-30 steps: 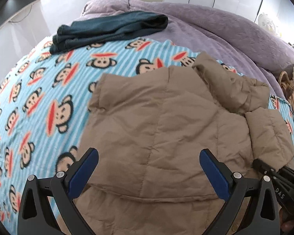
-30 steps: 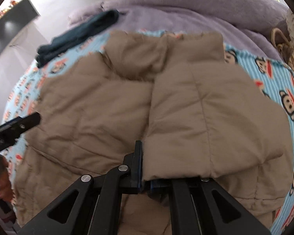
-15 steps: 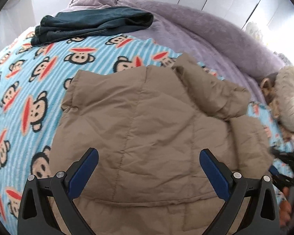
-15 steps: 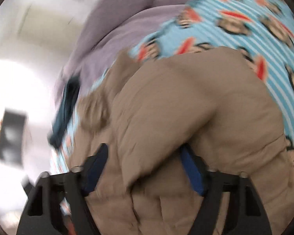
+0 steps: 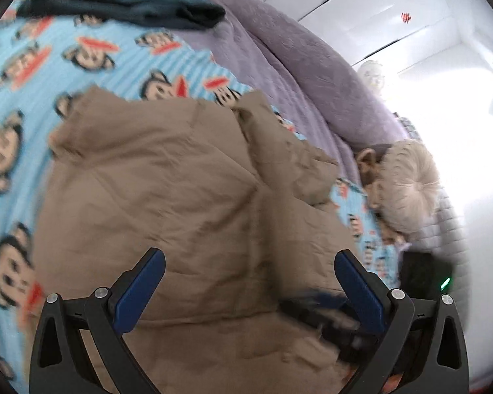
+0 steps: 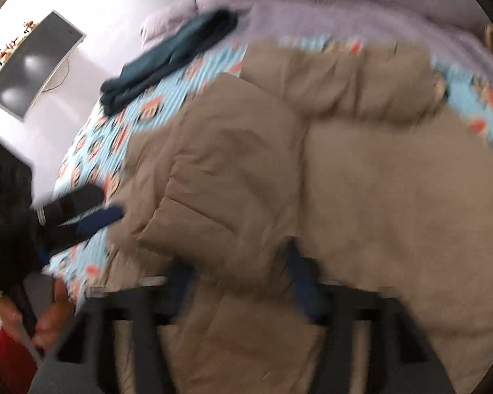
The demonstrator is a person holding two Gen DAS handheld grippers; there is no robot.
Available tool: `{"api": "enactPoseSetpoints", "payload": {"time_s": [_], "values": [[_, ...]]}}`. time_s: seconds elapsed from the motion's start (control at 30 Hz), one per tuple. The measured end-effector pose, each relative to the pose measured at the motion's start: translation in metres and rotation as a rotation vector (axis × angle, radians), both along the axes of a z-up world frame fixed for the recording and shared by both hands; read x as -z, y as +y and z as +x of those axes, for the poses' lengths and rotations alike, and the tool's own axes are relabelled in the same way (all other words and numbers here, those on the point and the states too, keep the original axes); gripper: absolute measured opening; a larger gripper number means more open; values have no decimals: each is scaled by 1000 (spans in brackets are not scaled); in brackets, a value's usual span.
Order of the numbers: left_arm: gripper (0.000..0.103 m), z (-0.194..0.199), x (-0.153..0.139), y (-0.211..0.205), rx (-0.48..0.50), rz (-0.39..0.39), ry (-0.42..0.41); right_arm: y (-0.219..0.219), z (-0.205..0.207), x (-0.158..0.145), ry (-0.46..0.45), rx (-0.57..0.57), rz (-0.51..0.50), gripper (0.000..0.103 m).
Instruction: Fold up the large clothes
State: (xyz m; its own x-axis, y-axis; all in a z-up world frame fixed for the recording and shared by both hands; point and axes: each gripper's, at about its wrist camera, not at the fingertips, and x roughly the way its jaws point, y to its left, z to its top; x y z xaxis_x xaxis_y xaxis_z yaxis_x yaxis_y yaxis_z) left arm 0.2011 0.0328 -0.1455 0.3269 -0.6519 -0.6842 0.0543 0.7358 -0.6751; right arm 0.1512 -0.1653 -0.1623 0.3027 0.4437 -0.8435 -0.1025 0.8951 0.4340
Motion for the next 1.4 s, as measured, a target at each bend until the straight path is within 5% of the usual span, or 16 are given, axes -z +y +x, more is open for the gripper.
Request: {"api": "enactPoseSetpoints", "payload": {"time_s": [0.2, 0.37, 0.43, 0.47, 0.5, 0.53, 0.57, 0.6, 0.8, 0.93, 1.0, 1.13, 1.23, 1.3, 1.4], "values": [[103, 6, 21, -25, 46, -25, 67, -77, -43, 10, 100, 170, 72, 72], [103, 15, 30, -59, 104, 48, 72, -192, -72, 24, 174, 513, 192, 72], [87, 18, 30, -68, 118, 71, 67, -228, -80, 29, 164, 637, 268, 72], [58, 19, 31, -74, 138, 78, 76, -241, -81, 31, 161, 680, 289, 71], [25, 20, 33, -78, 159, 94, 93, -251, -80, 33, 161, 716, 308, 54], [13, 20, 35, -82, 182, 116, 110, -257, -78, 36, 159, 736, 318, 38], [12, 18, 35, -83, 190, 131, 112, -260, -74, 38, 167, 742, 310, 13], [12, 15, 34, -82, 190, 147, 98, -259, -70, 38, 170, 736, 302, 11], [12, 1, 50, -48, 132, 234, 114, -216, -54, 41, 147, 561, 215, 9], [13, 4, 46, -43, 91, 250, 135, -206, -46, 57, 170, 585, 215, 9], [23, 1, 32, -43, 87, 311, 103, -208, -48, 58, 179, 602, 233, 9], [24, -10, -7, -26, 43, 440, -16, -219, -64, 48, 161, 575, 189, 9], [24, -6, -27, -25, 41, 422, -69, -222, -68, 49, 163, 573, 199, 9], [24, 2, -31, -38, 75, 426, -98, -224, -71, 50, 163, 574, 196, 9], [24, 20, -19, -74, 120, 563, -139, -220, -69, 49, 164, 565, 178, 12]]}}
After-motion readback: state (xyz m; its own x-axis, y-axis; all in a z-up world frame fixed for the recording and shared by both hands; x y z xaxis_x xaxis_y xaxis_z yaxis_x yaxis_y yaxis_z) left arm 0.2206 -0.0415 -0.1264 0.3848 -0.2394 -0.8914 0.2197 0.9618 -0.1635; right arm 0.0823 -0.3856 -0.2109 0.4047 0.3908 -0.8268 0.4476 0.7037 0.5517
